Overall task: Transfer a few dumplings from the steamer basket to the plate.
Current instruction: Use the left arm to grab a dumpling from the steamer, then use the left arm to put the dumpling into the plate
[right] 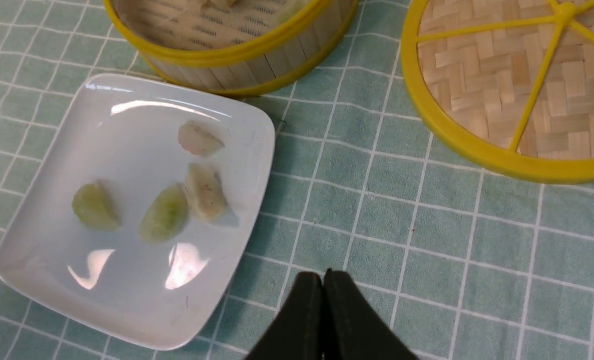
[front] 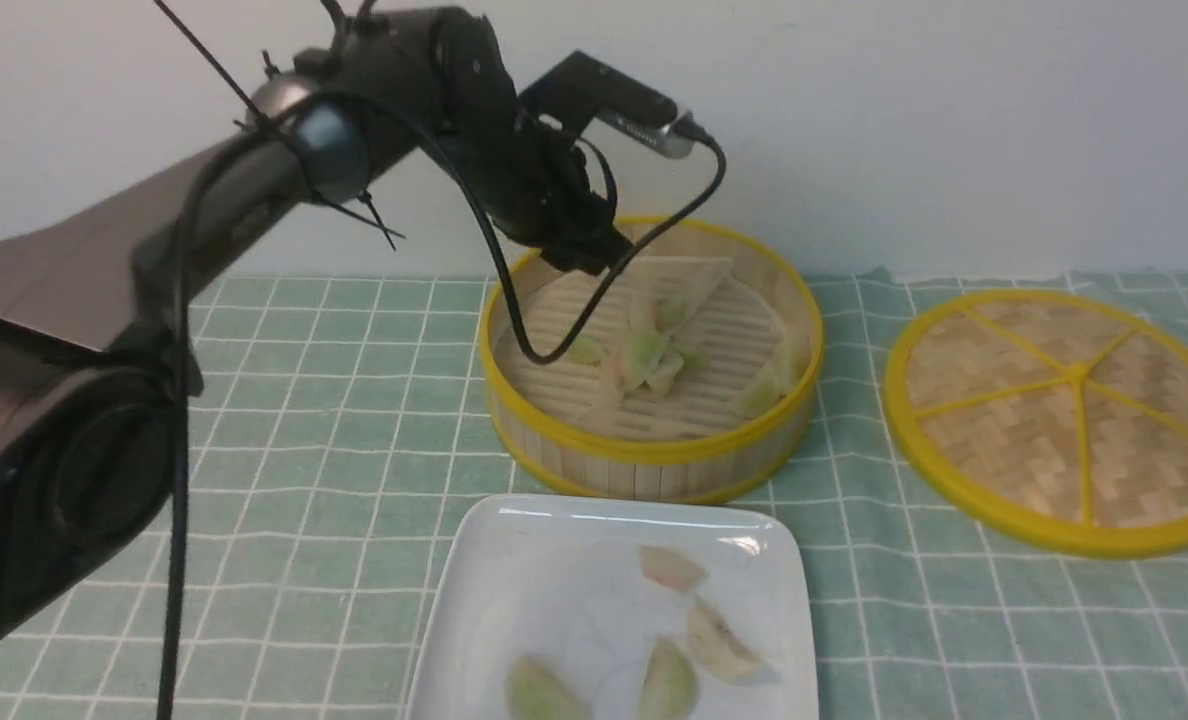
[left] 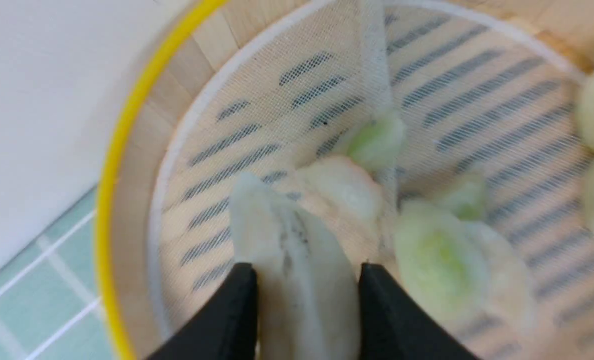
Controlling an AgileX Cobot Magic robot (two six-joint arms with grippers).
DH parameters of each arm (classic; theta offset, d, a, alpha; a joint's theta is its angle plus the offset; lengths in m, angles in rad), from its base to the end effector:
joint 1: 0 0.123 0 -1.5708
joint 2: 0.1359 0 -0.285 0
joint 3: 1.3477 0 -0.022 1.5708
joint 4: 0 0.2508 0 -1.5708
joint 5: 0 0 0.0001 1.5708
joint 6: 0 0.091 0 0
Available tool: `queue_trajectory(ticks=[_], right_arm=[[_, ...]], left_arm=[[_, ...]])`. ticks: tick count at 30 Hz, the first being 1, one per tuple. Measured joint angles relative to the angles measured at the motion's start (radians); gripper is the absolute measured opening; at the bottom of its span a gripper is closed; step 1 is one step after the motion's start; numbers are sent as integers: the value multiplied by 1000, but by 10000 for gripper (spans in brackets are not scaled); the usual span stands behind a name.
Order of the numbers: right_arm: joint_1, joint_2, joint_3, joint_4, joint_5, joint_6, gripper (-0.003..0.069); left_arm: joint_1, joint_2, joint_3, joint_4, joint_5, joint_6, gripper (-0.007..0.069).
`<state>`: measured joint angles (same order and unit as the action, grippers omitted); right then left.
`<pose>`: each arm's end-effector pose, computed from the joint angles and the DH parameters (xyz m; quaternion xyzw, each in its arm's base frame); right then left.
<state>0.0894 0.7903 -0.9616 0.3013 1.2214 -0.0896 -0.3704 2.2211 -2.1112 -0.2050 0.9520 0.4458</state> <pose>0.1138 0.0357 0.3652 -0.0775 0.9402 0.1499 0.2959 0.4643 -0.1965 0.2669 0.3478 0.8856 -0.0860 0.2956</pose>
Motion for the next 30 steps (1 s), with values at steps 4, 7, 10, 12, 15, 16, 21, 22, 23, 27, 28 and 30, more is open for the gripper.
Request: queue_trajectory(ticks=[4,7,10,12,15,16,21,22,23,27,28,30], right_arm=[[0,0,0,0,2,0,-14],[0,0,0,3,3,0,-14],[0,0,0,3,4,0,-14],[0,0,0,3,4,0,-14],[0,0,0,4,6,0,-14],[0,0,0,4,7,0,-14],[1,1,0,7,6,-1,-14],[1,5,0,7,5,-8,-14],[1,10,0,9,1,-21,-14],[1,78,-1,60,-6,-106,-14],[1,96,-1,70,-6,-117,-14],[1,144,-1,89,-13,-157,-14]], left_arm=[[0,-114,-2,16,217,-32,225],[0,-200,34,16,268,-90,225],[0,-313,170,11,274,-130,225],[-3,-364,256,-1,274,-142,225],[-31,-492,553,-39,275,-153,225],[-50,-514,630,-47,266,-153,225],[-121,-533,852,-61,118,-150,225],[-136,-523,886,-59,77,-150,225],[-148,-509,911,-59,37,-149,225],[-183,-420,937,-57,-94,-146,234],[-184,-411,937,-57,-115,-146,250],[-186,-382,937,-58,-157,-146,336]])
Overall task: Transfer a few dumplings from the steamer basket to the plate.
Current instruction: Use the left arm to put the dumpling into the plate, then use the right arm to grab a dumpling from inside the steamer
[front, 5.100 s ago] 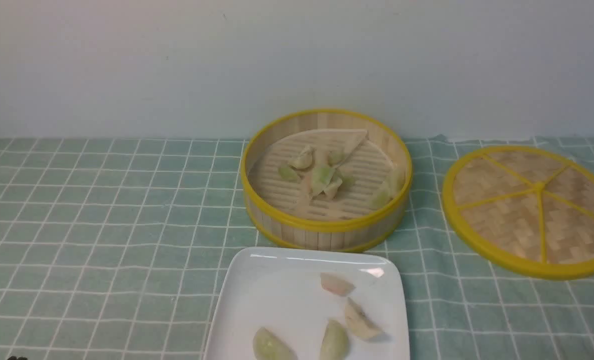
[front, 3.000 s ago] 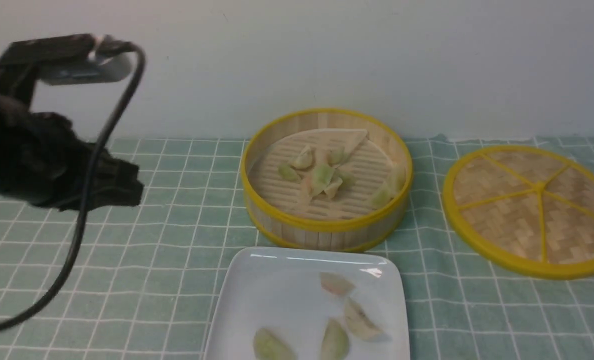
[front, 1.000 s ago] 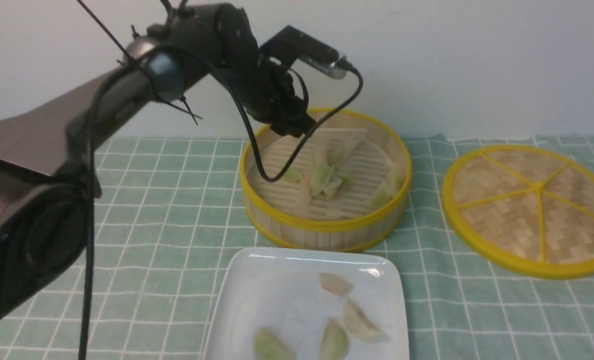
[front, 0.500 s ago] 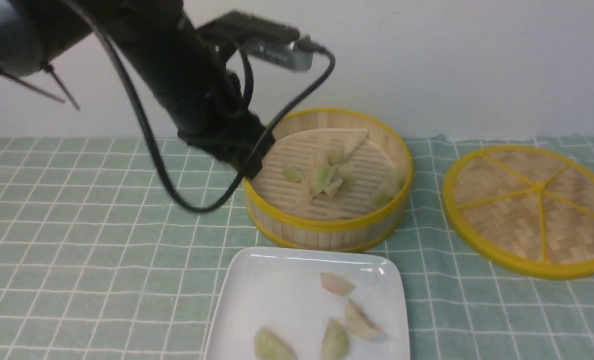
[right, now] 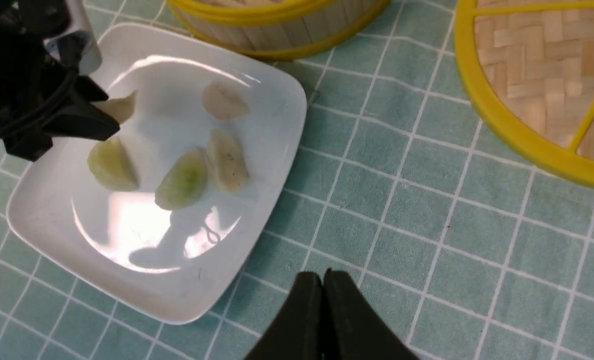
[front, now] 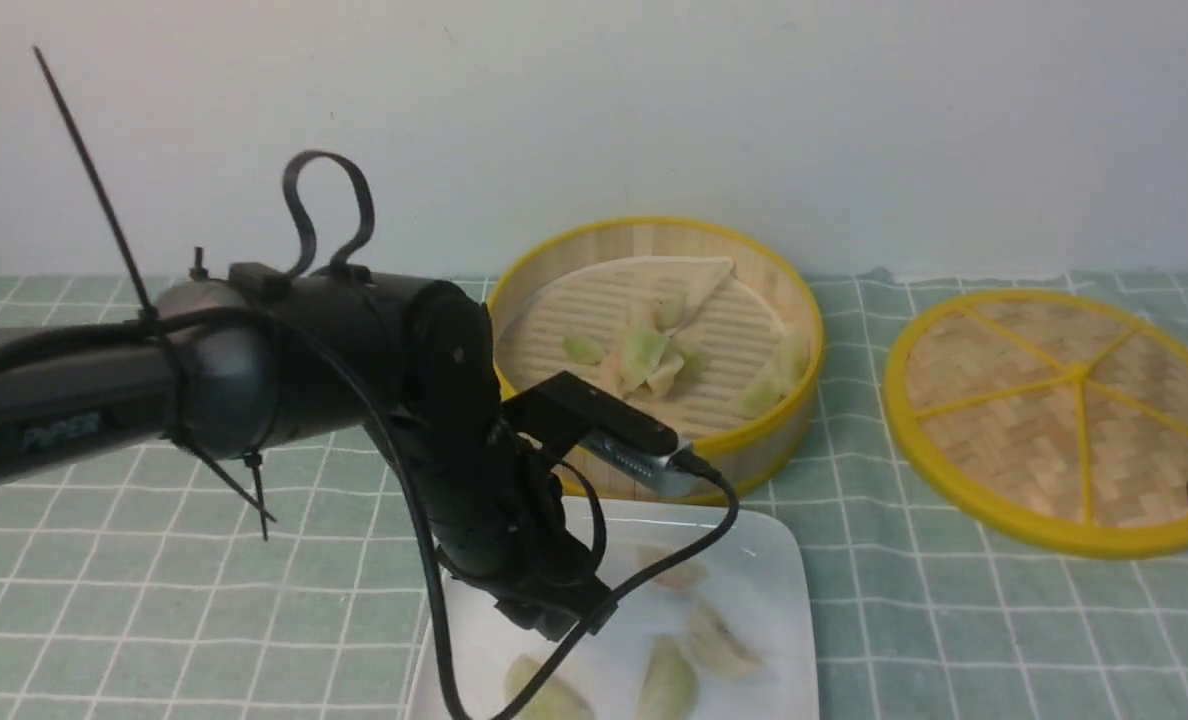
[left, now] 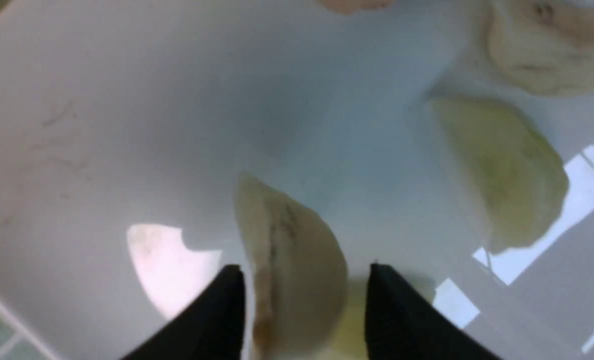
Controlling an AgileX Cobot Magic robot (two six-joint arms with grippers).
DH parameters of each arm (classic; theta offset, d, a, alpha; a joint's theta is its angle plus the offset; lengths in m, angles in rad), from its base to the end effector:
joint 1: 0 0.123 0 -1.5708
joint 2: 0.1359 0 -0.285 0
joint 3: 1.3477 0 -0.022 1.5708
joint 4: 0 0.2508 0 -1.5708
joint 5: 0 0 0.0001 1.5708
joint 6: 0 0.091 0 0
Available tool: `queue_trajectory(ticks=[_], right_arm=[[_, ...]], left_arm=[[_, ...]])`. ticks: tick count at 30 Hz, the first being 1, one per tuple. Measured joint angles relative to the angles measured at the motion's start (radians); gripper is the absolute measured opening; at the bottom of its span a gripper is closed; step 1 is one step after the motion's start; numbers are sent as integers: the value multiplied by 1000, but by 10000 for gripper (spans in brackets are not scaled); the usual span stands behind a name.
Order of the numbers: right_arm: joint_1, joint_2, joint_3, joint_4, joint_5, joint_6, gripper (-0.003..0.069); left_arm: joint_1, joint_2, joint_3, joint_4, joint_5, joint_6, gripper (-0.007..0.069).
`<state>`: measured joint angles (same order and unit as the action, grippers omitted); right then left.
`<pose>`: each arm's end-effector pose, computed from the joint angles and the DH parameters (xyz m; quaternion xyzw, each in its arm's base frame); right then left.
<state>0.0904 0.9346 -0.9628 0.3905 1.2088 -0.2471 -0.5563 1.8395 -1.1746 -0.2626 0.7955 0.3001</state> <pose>0.1473 0.0459 0.3493 -0.1366 0.9437 0.1738 0.2463 0.2911 -0.2009 0.1791 0.3351 0.9315 -0.1137 0.0839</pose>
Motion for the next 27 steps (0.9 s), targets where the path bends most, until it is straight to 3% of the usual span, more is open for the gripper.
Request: queue_trajectory(ticks=[2,3,5,8,10,12,13,14,16,21,27], right_arm=[[0,24,0,7,-10,-21,-14],[0,63,-3,11,-26,-37,-13],[0,99,-23,12,-30,-43,-13],[5,163,-73,12,-36,-58,-13],[33,232,-148,12,-43,-72,-13],[67,307,-212,11,-59,-76,-11],[98,367,-261,4,-77,-79,-10],[102,376,-269,3,-77,-79,-10],[150,478,-342,-20,-123,-79,-6],[233,707,-495,-63,-196,-81,46],[325,968,-653,-82,-280,-128,223]], left_arm=[[0,10,0,0,-11,0,386],[0,16,0,0,-16,-1,466],[0,14,0,-1,-16,-19,510],[2,-2,-10,-1,-10,-60,510],[16,-49,-25,11,15,-110,415],[32,-110,-26,26,32,-133,274],[47,-158,-26,37,50,-143,150],[49,-174,-26,38,56,-146,134],[75,-268,-24,43,95,-166,31],[108,-464,0,52,196,-186,-6],[108,-649,69,72,255,-240,-6]])
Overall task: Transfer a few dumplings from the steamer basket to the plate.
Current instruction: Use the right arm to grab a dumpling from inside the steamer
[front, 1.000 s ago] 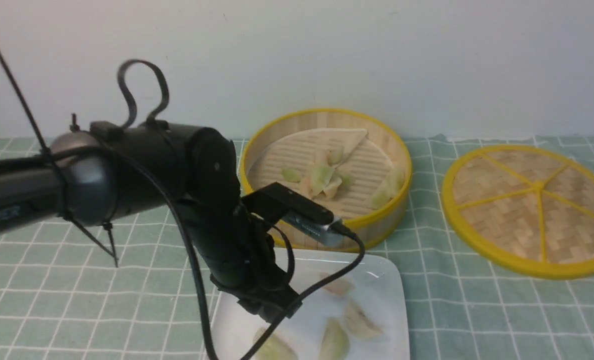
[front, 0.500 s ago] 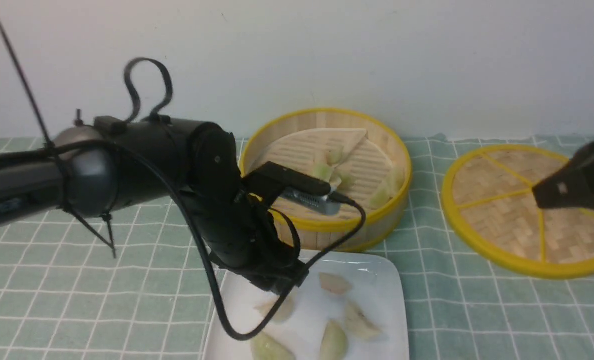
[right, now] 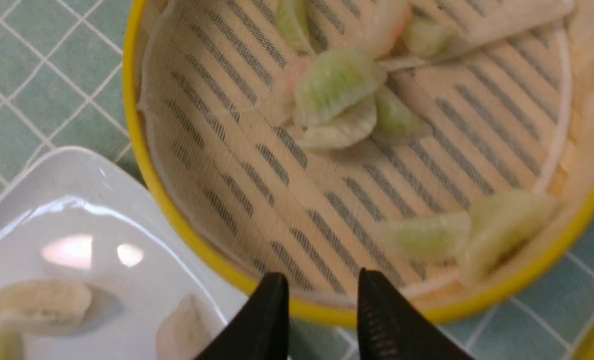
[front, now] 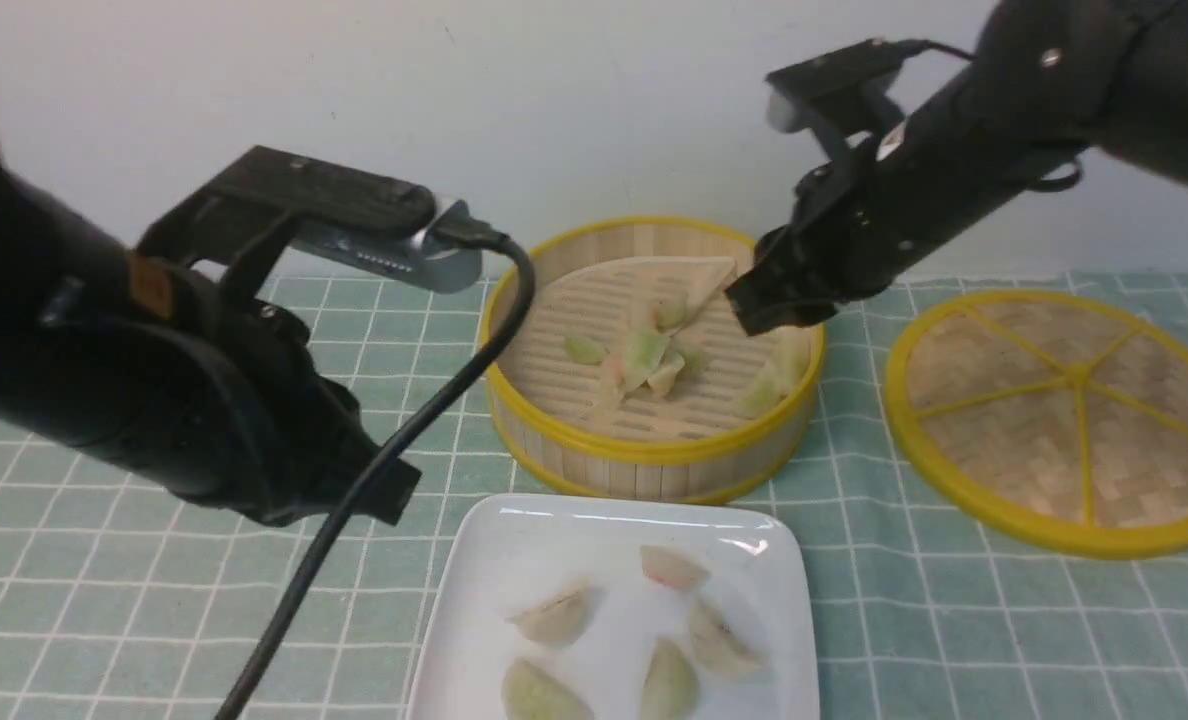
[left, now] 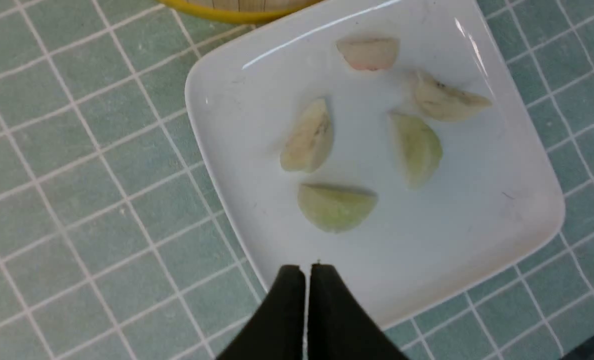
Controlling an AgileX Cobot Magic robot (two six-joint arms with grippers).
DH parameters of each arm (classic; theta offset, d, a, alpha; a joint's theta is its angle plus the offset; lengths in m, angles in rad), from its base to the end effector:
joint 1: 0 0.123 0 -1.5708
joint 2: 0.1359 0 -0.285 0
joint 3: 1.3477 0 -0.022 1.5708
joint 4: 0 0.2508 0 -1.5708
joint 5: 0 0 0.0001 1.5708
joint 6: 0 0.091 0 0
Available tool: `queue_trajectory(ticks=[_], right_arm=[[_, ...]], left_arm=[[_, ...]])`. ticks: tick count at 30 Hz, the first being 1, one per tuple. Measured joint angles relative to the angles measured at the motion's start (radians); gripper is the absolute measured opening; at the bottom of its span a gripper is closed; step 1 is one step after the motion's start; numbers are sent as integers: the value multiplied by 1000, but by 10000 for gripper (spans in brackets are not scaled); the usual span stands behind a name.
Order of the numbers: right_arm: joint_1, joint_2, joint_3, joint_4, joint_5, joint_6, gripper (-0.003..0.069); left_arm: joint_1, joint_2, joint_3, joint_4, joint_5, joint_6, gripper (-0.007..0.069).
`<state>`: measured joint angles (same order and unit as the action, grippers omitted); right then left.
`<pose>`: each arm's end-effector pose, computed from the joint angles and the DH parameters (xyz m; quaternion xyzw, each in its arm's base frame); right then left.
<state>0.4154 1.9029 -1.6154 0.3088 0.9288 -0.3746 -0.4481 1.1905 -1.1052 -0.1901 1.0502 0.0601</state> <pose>0.3737 0.1891 0.2701 -0.3130 0.9141 0.1447 0.2135 0.1982 -0.1119 0.3445 0.2182 0.9369 -0.1396 0.2346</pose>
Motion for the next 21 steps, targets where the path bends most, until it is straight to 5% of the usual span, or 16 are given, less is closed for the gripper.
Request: queue_trajectory(ticks=[6,11,18,21], right_arm=[[49,201,-118,-47,-91,-5,430],[57,302,-174,-78,-132,-5,482],[56,357,-187,-96,-216,4,437],[58,359,-187,-98,-216,35,296]], left_arm=[[0,-160,46,83,73,-80,-6],[1,-254,47,216,156,-172,-6],[1,-362,47,363,204,-259,-6],[1,-401,47,402,207,-275,-6]])
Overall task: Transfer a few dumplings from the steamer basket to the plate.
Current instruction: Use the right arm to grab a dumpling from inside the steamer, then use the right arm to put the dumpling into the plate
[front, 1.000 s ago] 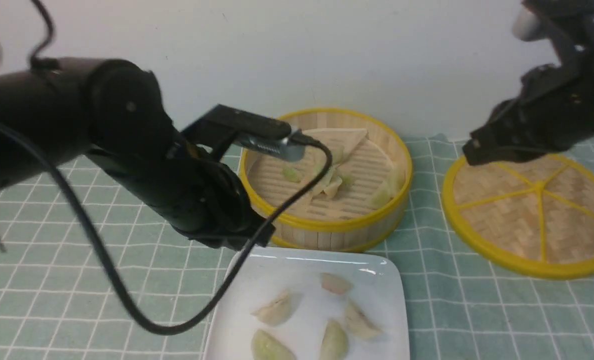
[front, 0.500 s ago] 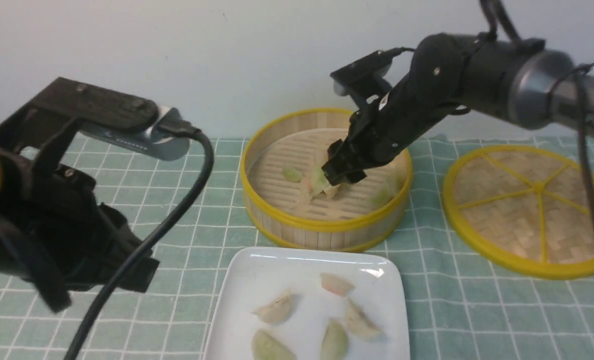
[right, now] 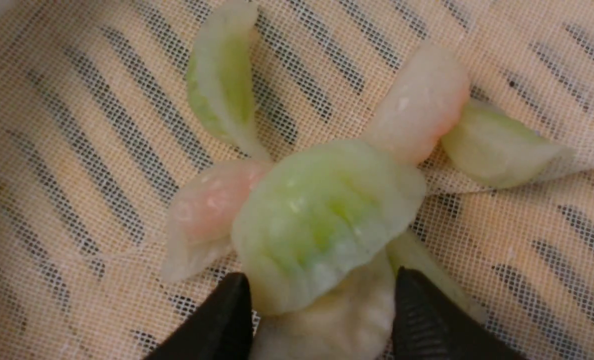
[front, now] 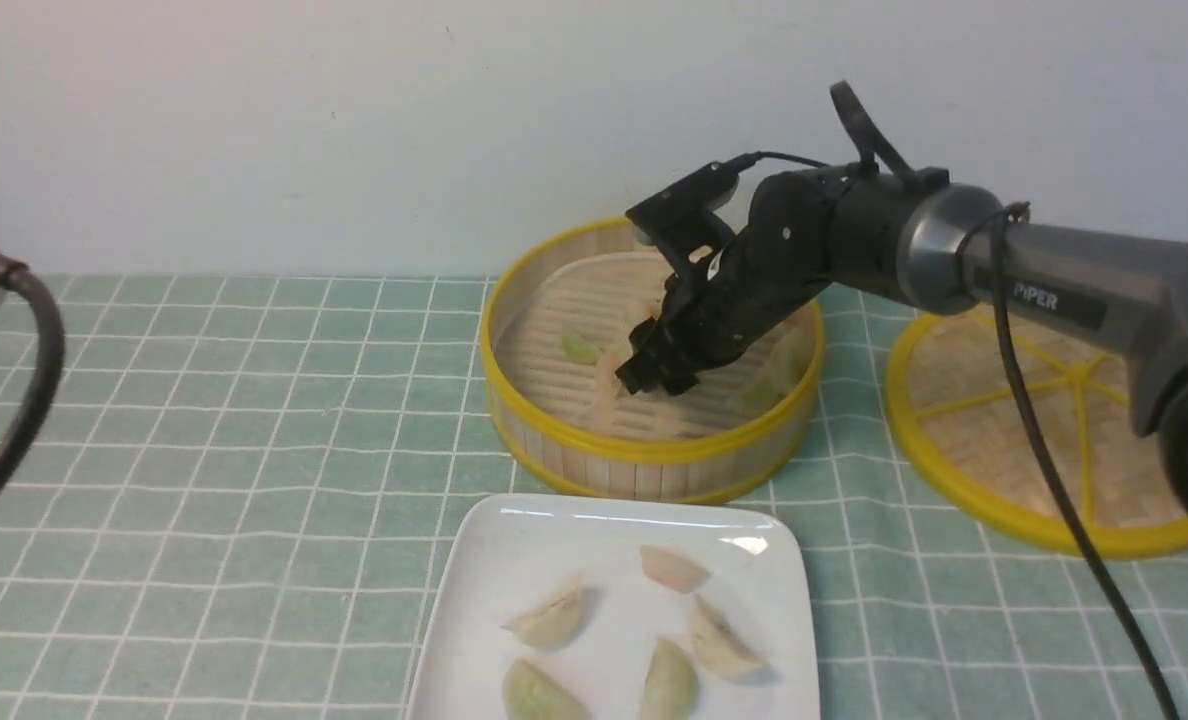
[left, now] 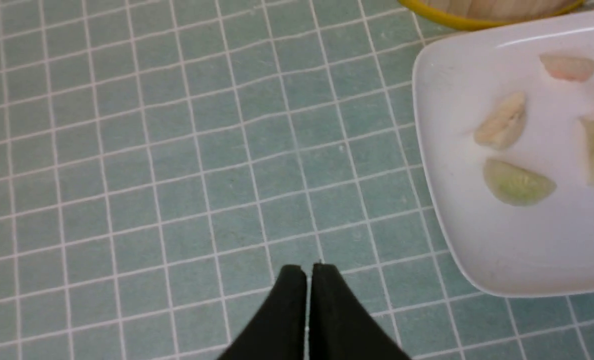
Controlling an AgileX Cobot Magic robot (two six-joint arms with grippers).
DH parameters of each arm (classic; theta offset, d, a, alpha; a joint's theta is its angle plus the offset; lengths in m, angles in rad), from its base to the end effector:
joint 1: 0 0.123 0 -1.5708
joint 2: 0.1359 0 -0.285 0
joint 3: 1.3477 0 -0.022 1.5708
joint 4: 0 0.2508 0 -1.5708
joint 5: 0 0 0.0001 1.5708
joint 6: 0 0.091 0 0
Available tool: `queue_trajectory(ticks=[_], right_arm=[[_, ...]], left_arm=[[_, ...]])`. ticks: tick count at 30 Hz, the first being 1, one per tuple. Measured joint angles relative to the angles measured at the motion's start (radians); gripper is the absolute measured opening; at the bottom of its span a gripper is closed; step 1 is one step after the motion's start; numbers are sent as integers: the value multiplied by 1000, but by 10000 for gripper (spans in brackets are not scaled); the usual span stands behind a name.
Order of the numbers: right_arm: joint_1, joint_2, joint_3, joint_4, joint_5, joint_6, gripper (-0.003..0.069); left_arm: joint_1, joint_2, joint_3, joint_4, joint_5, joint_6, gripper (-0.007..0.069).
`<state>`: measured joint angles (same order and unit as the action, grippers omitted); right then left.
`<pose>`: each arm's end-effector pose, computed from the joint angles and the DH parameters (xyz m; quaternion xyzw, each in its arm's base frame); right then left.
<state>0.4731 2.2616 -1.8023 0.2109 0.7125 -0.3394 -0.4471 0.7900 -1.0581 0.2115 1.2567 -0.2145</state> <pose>0.4343 0.2363 0.1661 -0.3256 0.9107 0.1018 0.2331 0.1087 -0.0320 0.3890 0.1068 0.9331 -0.0063 0.3432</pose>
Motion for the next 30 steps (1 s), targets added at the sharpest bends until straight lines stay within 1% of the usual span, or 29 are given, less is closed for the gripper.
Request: queue_trajectory(ticks=[6,9,15,16,22,30], right_arm=[[3,-36,-2,-47,96,13,293],[3,-109,-2,-68,183,34,293],[3,-265,-2,-69,347,67,293],[3,-301,-2,-62,396,69,293],[3,-411,-2,-37,513,70,293],[3,-458,-2,-13,539,67,293]], left_arm=[[0,-12,0,20,1,-17,-6],[0,-12,0,20,1,-18,-6],[0,-12,0,20,0,-18,-6],[0,-12,0,20,0,-18,-6],[0,-12,0,19,-7,-18,-6],[0,-12,0,17,-8,-18,-6]])
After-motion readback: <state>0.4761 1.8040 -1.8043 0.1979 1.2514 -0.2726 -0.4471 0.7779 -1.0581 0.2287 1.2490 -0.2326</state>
